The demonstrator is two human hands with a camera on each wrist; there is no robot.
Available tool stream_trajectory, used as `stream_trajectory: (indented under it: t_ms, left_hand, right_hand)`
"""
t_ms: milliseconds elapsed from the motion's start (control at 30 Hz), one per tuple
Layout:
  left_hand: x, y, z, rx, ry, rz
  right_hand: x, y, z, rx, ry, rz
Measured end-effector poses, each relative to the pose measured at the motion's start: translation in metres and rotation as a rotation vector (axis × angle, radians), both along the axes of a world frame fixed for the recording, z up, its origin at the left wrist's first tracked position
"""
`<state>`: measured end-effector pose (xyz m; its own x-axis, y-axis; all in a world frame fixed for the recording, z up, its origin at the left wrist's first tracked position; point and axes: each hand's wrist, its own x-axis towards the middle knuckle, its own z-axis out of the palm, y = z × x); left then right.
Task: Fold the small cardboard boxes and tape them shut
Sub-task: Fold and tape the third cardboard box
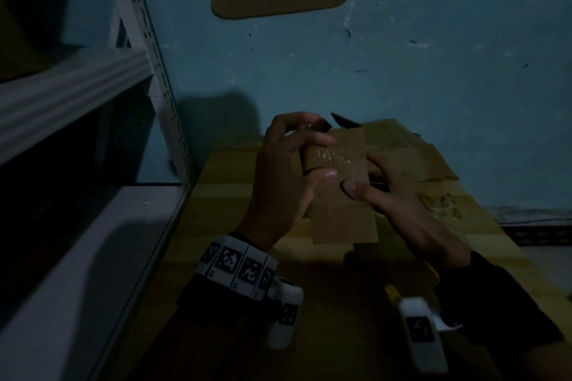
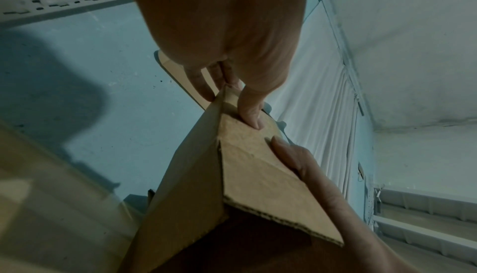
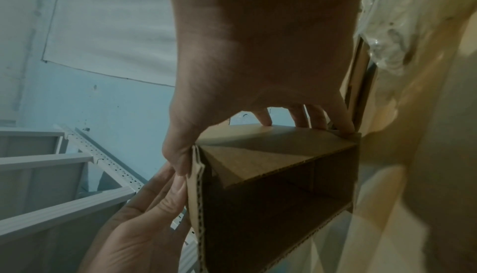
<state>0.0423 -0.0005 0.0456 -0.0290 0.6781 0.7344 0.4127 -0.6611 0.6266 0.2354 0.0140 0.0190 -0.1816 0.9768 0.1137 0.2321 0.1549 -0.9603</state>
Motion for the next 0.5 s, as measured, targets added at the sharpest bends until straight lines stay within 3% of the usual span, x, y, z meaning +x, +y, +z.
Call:
stream_trajectory:
  t_ms: [133, 233, 367, 500]
  left_hand:
    - [0.002, -0.002, -0.002, 0.003, 0.037, 0.008]
    - [-0.002, 0.0, -0.005, -0.057, -0.049, -0.012]
    - [-0.011, 0.005, -0.011, -0.356, -0.204, 0.007]
    - [-0.023, 0.005, -0.02, -0.642, -0.208, -0.246]
  right_hand:
    - [0.003, 0.004, 0.0, 0.02, -0.015, 0.016]
    - [0.004, 0.001, 0.004, 0.011, -0.013, 0.016]
    - [0.002, -0.005, 0.01, -0.008, 0.046, 0.067]
    - [-0.002, -0.011, 0.013, -0.053, 0.074, 0.161]
